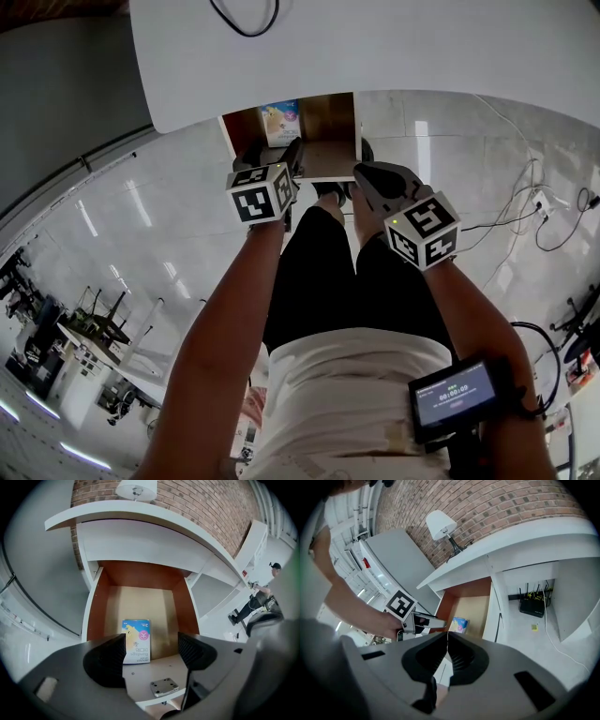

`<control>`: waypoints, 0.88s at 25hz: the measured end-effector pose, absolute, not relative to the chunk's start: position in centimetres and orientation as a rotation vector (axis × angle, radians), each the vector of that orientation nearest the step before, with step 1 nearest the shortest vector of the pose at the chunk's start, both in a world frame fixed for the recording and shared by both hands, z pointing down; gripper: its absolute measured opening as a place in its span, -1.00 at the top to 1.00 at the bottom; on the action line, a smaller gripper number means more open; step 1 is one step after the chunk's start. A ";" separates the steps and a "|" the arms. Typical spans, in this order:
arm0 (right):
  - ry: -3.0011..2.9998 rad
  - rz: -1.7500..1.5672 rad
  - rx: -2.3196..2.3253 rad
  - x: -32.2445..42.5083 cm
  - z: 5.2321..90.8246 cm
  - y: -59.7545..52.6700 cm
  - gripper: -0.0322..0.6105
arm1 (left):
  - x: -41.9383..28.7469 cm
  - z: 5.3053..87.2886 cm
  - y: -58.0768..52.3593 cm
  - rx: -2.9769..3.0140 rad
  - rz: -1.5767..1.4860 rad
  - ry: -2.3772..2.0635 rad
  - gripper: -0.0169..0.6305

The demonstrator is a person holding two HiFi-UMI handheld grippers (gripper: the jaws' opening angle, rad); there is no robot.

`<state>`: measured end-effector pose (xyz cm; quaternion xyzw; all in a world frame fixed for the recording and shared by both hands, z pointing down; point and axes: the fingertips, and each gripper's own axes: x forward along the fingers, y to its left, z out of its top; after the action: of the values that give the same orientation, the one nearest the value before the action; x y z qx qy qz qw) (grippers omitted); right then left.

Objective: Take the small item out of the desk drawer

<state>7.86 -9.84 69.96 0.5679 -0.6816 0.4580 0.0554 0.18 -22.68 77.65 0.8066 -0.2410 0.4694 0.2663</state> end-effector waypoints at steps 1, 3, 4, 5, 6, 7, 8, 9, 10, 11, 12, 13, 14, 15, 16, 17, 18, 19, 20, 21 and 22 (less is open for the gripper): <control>-2.070 1.391 1.727 7.9 70.0 -9.8 0.88 | 0.3 77.9 -22.7 2.177 1.273 -0.650 -0.14; -2.070 1.391 1.734 8.1 70.1 -9.7 0.88 | 0.6 78.5 -22.5 2.175 1.283 -0.645 -0.17; -2.070 1.391 1.737 8.2 70.1 -9.6 0.88 | 0.8 78.8 -22.5 2.173 1.288 -0.642 -0.19; -2.071 1.391 1.740 8.2 70.1 -9.5 0.88 | 1.0 79.1 -22.5 2.169 1.292 -0.640 -0.22; -2.071 1.391 1.741 8.2 70.1 -9.4 0.88 | 1.1 79.4 -22.5 2.163 1.295 -0.641 -0.24; -2.071 1.392 1.743 8.2 70.1 -9.2 0.88 | 1.1 79.7 -22.6 2.156 1.296 -0.644 -0.26; -2.070 1.394 1.744 8.2 70.2 -9.1 0.88 | 1.2 80.0 -22.7 2.150 1.297 -0.648 -0.27; -2.067 1.398 1.746 8.2 70.3 -9.0 0.88 | 1.3 80.4 -22.9 2.146 1.299 -0.651 -0.28; -2.064 1.402 1.749 8.3 70.4 -8.9 0.88 | 1.4 80.7 -23.2 2.145 1.302 -0.654 -0.29; -2.061 1.406 1.752 8.3 70.4 -8.8 0.88 | 1.5 81.0 -23.5 2.146 1.307 -0.657 -0.29; -2.059 1.408 1.755 8.3 70.4 -8.7 0.88 | 1.6 81.3 -23.7 2.147 1.313 -0.661 -0.29; -2.057 1.410 1.757 8.4 70.4 -8.6 0.88 | 1.7 81.6 -23.9 2.147 1.320 -0.667 -0.29; -2.055 1.412 1.758 8.4 70.4 -8.3 0.88 | 1.7 81.9 -24.1 2.145 1.326 -0.673 -0.29; -2.053 1.414 1.759 8.5 70.4 -8.1 0.88 | 1.8 82.2 -24.1 2.143 1.334 -0.678 -0.30; -2.051 1.417 1.760 8.5 70.4 -7.9 0.88 | 1.9 82.5 -24.2 2.143 1.343 -0.680 -0.30; -2.047 1.420 1.761 8.4 70.5 -7.8 0.88 | 1.9 82.8 -24.3 2.145 1.353 -0.680 -0.31; -2.043 1.423 1.764 8.4 70.6 -7.7 0.88 | 1.9 83.1 -24.4 2.146 1.364 -0.678 -0.32; -2.038 1.427 1.768 8.4 70.7 -7.7 0.88 | 1.9 83.4 -24.4 2.146 1.373 -0.675 -0.32; -2.033 1.430 1.774 8.5 70.8 -7.6 0.88 | 1.9 83.7 -24.5 2.141 1.381 -0.673 -0.33; -2.029 1.434 1.780 8.6 70.9 -7.5 0.88 | 2.0 83.9 -24.5 2.135 1.388 -0.671 -0.34; -2.026 1.437 1.786 8.7 71.0 -7.4 0.88 | 2.1 84.1 -24.4 2.127 1.394 -0.669 -0.34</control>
<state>8.66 -7.44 71.05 0.5832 -0.6617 0.4693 0.0410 2.13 -24.41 84.11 0.7826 -0.2461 0.5127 0.2532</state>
